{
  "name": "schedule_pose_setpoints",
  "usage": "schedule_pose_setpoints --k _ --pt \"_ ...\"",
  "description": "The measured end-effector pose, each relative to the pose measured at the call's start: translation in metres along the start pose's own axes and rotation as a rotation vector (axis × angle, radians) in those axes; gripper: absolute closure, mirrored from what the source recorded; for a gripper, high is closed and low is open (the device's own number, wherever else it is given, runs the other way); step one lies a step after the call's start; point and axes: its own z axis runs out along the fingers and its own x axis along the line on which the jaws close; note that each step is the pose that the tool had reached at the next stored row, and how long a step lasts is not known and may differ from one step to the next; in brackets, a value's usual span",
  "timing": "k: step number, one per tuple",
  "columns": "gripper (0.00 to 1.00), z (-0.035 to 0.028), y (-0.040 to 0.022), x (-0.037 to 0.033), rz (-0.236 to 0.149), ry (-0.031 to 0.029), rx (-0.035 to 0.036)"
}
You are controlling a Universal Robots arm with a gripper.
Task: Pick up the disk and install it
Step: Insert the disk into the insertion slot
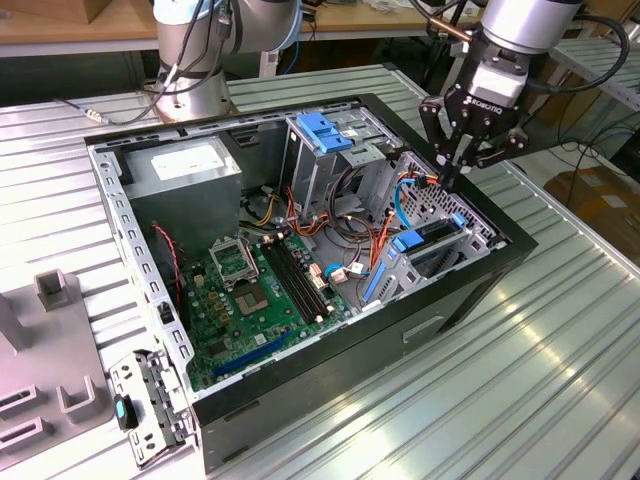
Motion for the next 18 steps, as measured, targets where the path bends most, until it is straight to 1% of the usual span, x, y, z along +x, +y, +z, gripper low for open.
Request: schedule_pose_setpoints --k 5,9,11,13,16,17,18 --pt "0.83 0.0008 0.0000 0.0000 0.073 0.0014 -0.0048" --pt "0.83 0.0012 0.0000 -0.0001 0.121 0.0023 -0.0079" --pt "0.83 0.0016 0.0000 -0.0001 0.158 0.0027 -0.0101" --pt "0.83 0.0020 0.0000 -0.0001 0.181 0.0030 -0.0115" --pt "0.83 0.0023 0.0020 -0.0013 0.186 0.0030 -0.0119" --pt "0.83 0.0024 0.0040 -0.0024 0.186 0.0032 -0.0120" --pt "0.83 0.0027 0.0039 -0.0024 0.195 0.0032 -0.0125"
